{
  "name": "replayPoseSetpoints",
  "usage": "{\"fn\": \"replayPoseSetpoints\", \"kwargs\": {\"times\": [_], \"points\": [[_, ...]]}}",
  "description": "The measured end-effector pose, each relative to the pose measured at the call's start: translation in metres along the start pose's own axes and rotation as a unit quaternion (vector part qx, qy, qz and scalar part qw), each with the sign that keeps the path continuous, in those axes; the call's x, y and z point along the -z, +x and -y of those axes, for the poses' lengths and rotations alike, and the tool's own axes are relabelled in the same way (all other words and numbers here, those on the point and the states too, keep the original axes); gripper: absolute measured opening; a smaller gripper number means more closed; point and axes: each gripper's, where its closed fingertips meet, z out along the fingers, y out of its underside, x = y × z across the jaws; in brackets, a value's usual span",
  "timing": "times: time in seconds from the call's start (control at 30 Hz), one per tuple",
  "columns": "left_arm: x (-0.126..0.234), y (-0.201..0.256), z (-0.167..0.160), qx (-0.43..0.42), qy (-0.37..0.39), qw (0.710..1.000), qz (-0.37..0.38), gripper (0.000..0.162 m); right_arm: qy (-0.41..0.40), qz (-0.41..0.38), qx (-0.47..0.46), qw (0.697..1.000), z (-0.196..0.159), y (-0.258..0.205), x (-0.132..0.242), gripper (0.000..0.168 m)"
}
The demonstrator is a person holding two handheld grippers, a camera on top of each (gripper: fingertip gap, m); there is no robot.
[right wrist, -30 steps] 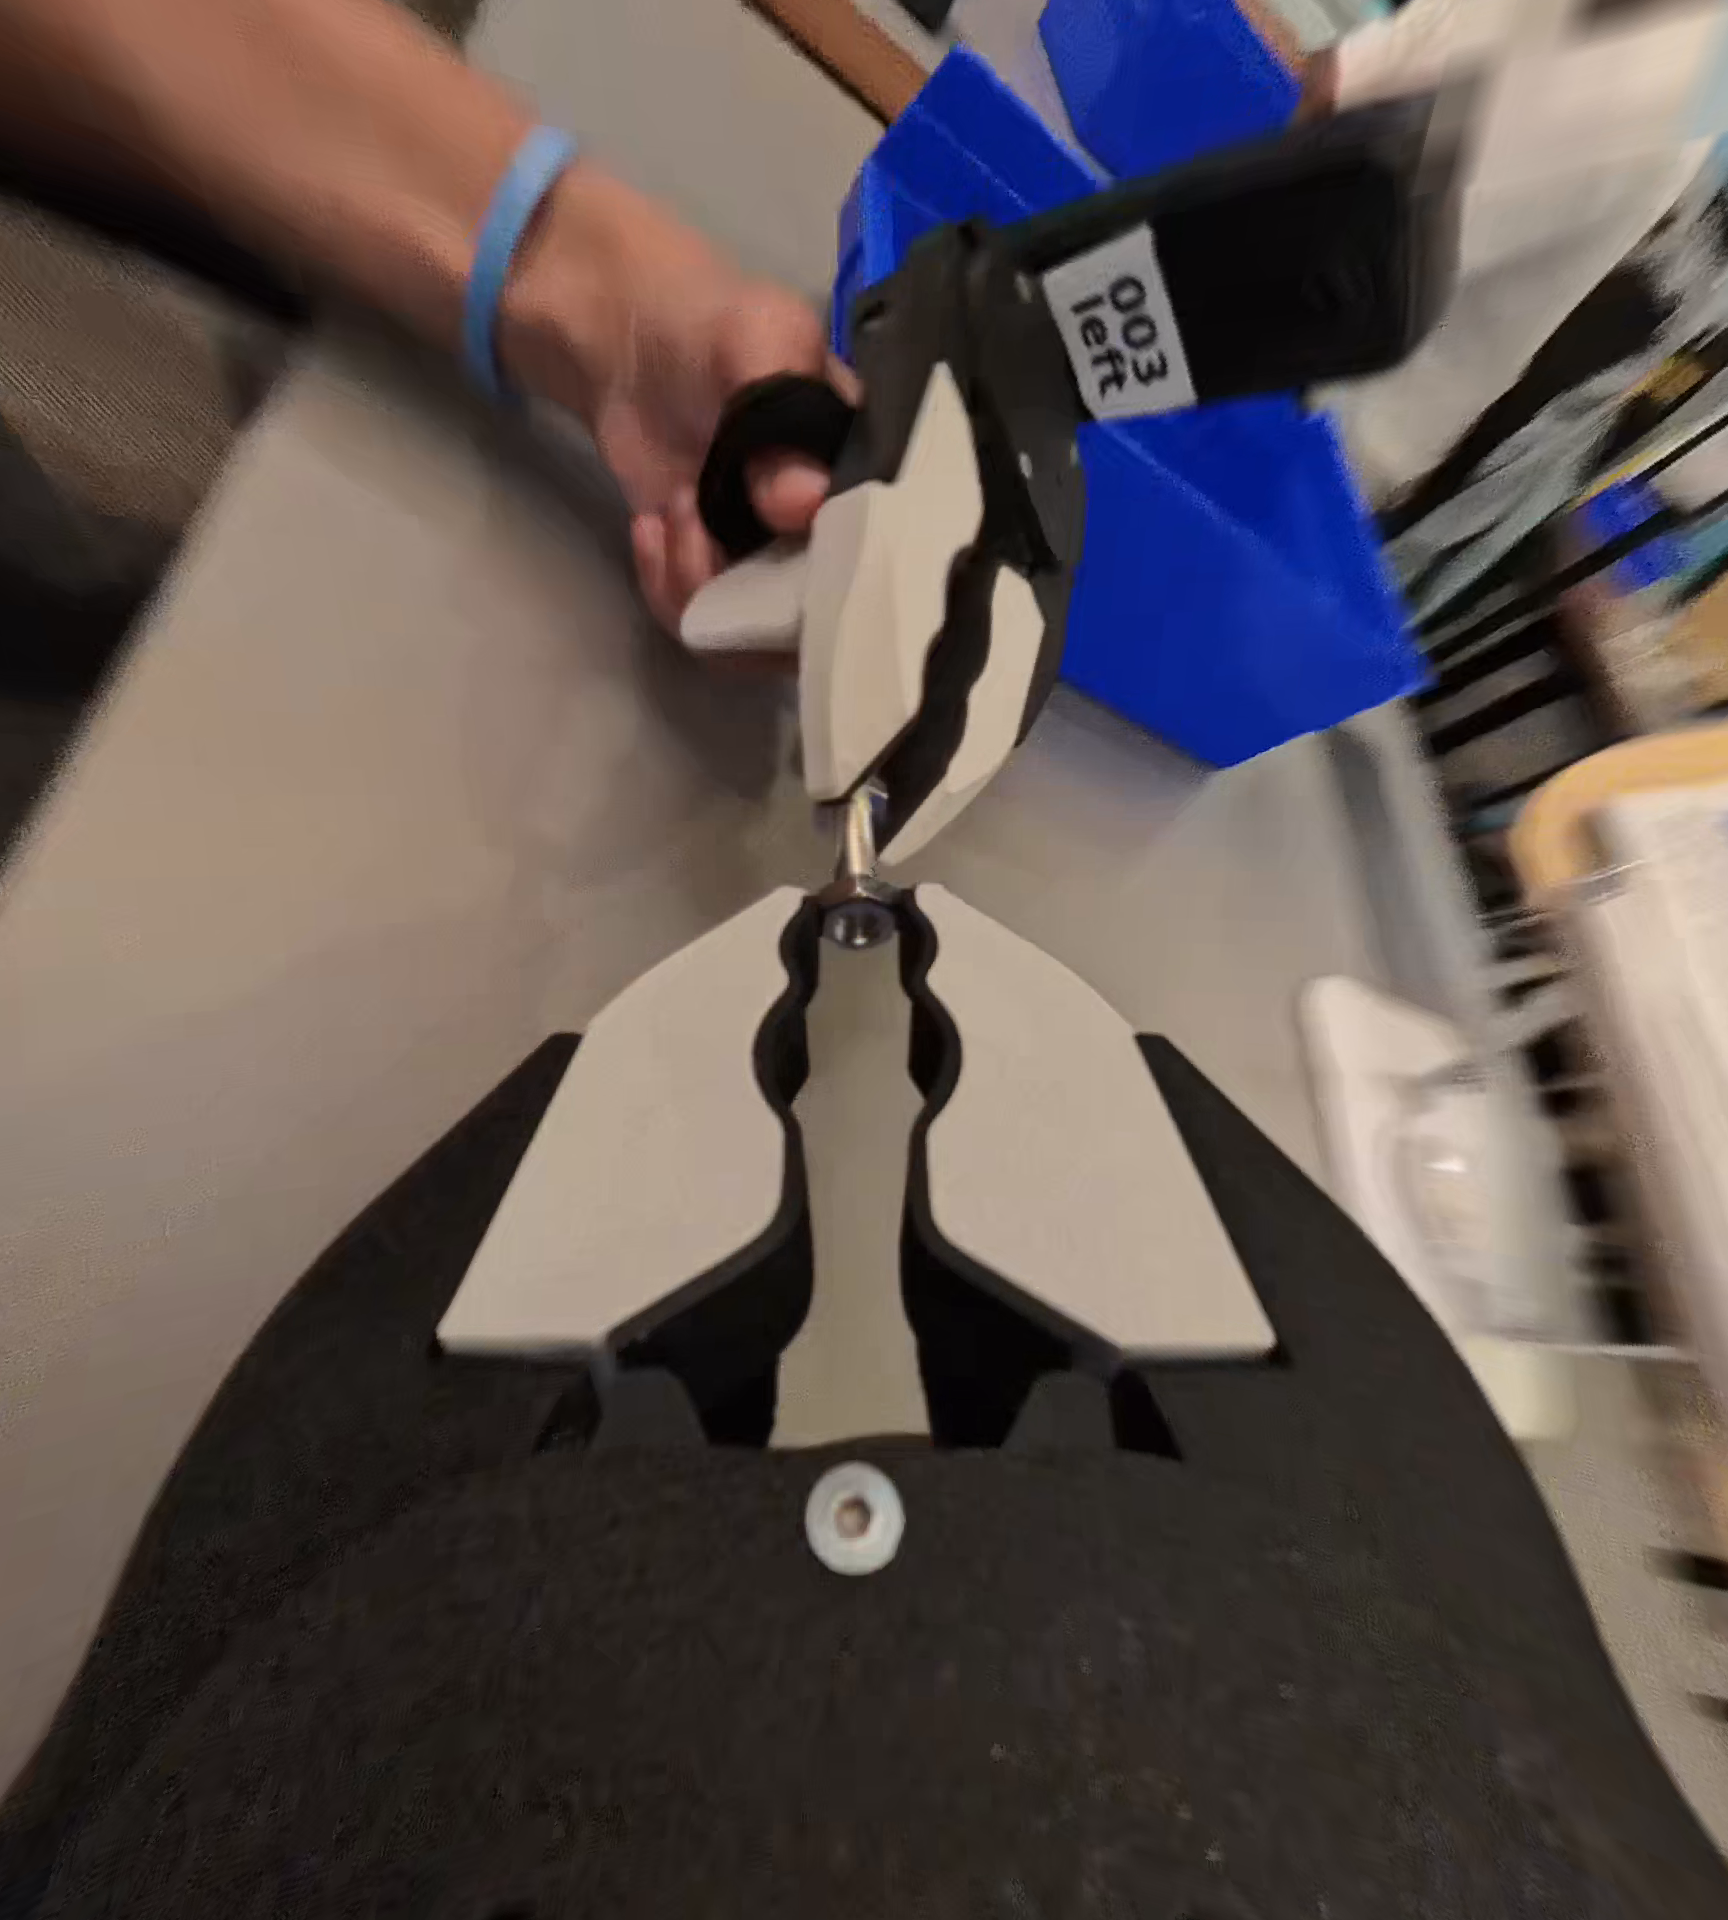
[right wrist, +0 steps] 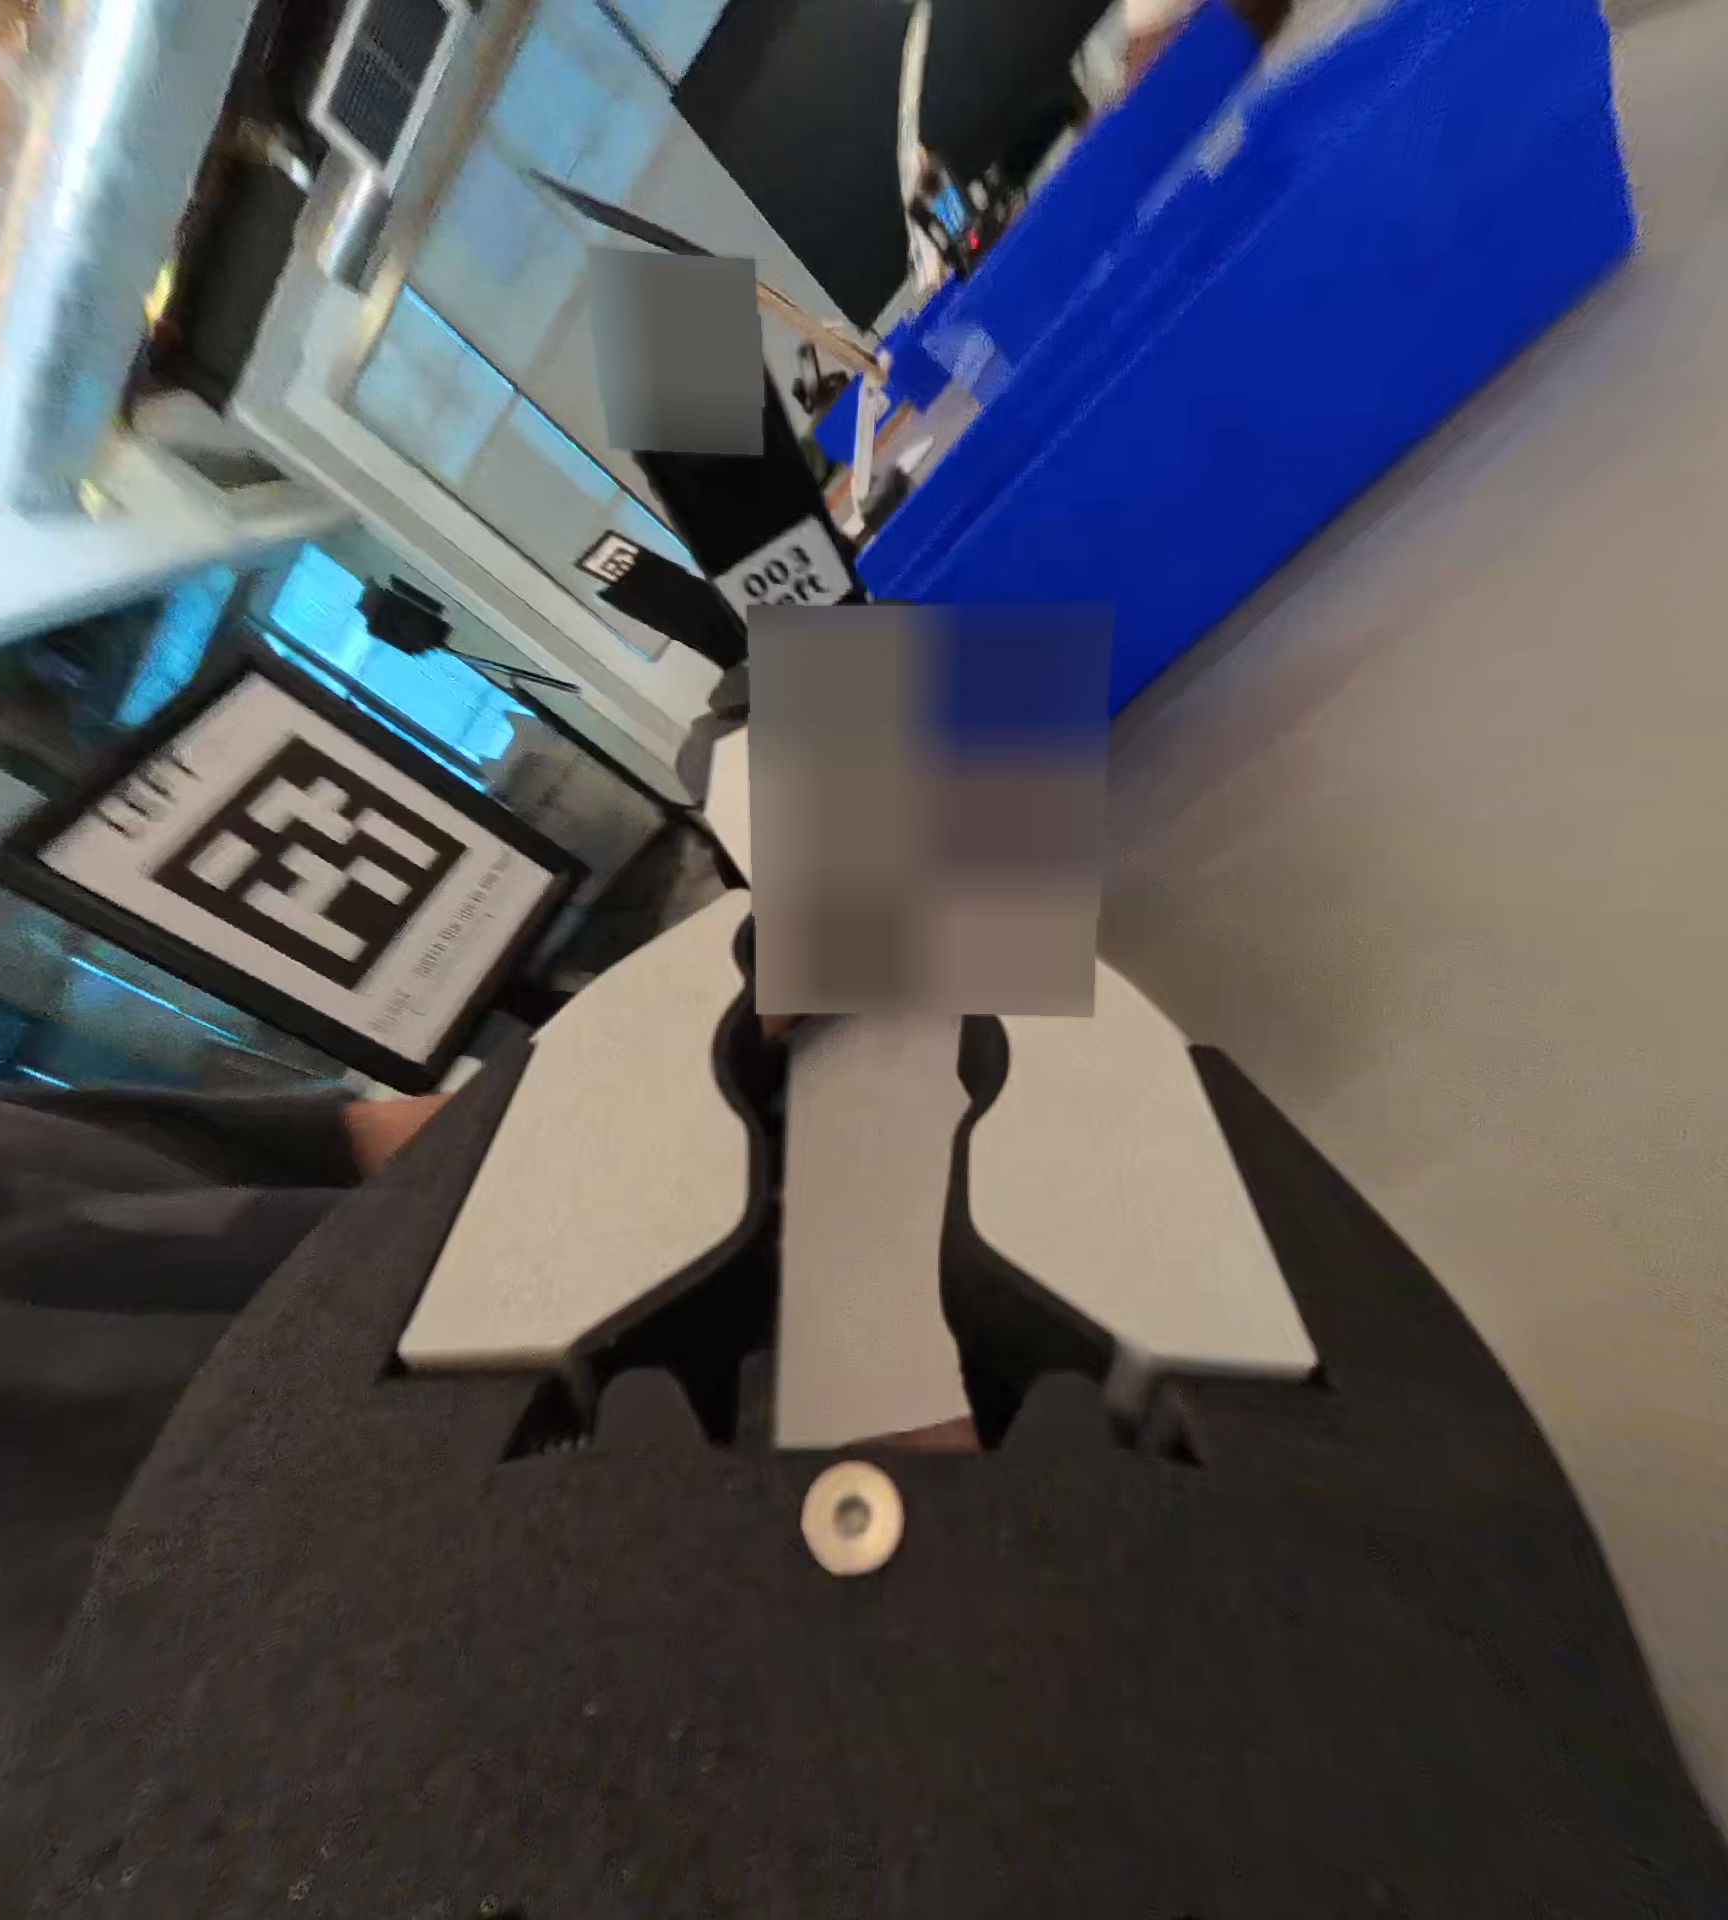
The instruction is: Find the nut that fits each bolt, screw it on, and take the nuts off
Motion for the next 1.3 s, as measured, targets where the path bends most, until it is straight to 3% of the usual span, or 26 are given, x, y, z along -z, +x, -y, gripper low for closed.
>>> {"fn": "replayPoseSetpoints", "kwargs": {"times": [0.13,0.2,0.27,0.37,0.47,0.5,0.57,0.7,0.77,0.83,0.9,0.93,1.03,1.1,1.2,1.3], "points": [[-0.002,-0.002,-0.005,-0.012,-0.014,1.0,0.01,0.014,-0.042,0.034,-0.103,0.993,-0.02,0.004,-0.008,0.036],[-0.004,-0.004,-0.009,-0.021,-0.027,0.999,0.02,0.014,-0.032,0.059,-0.131,0.989,-0.019,0.002,-0.009,0.017],[-0.005,-0.005,-0.011,-0.024,-0.034,0.999,0.024,0.014,-0.037,0.055,-0.128,0.99,-0.021,0.005,-0.009,0.016],[-0.005,-0.005,-0.012,-0.012,-0.035,0.999,0.018,0.014,-0.048,0.028,-0.059,0.997,-0.022,0.006,-0.009,0.016],[-0.004,-0.001,-0.011,0.008,-0.032,0.999,-0.004,0.014,-0.085,-0.037,0.132,0.987,-0.024,0.004,-0.009,0.016],[-0.004,0.002,-0.01,0.01,-0.028,0.999,-0.014,0.014,-0.099,-0.062,0.212,0.97,-0.026,0.003,-0.009,0.016],[-0.004,0.01,-0.009,0.02,-0.026,0.999,-0.039,0.014,-0.117,-0.104,0.385,0.91,-0.029,-0.001,-0.008,0.016],[-0.001,0.014,-0.005,0.035,-0.016,0.997,-0.059,0.014,-0.12,-0.204,0.653,0.719,-0.022,-0.006,0.004,0.016],[0.0,0.014,-0.004,0.036,-0.011,0.998,-0.059,0.014,-0.122,-0.239,0.722,0.638,-0.016,-0.008,0.01,0.016],[0.001,0.012,-0.003,0.035,-0.01,0.998,-0.054,0.014,-0.13,-0.268,0.739,0.604,-0.009,-0.007,0.017,0.016],[-0.001,0.006,-0.001,0.03,-0.001,0.999,-0.032,0.014,-0.133,-0.294,0.711,0.625,0.001,0.001,0.025,0.016],[-0.002,-0.001,0.001,0.024,0.005,1.0,-0.001,0.014,-0.118,-0.307,0.681,0.655,0.008,0.005,0.028,0.016],[-0.004,-0.04,-0.001,-0.013,0.004,0.988,0.157,0.014,-0.055,-0.302,0.515,0.801,0.019,0.025,0.028,0.016],[0.004,-0.068,-0.002,-0.041,0.001,0.956,0.292,0.014,-0.014,-0.293,0.406,0.865,0.021,0.044,0.027,0.016],[0.014,-0.08,0.003,-0.069,0.011,0.914,0.399,0.014,0.032,-0.265,0.329,0.906,0.017,0.059,0.026,0.016],[0.006,-0.075,0.002,-0.085,0.008,0.916,0.391,0.014,0.026,-0.279,0.336,0.899,0.015,0.063,0.026,0.016]]}}
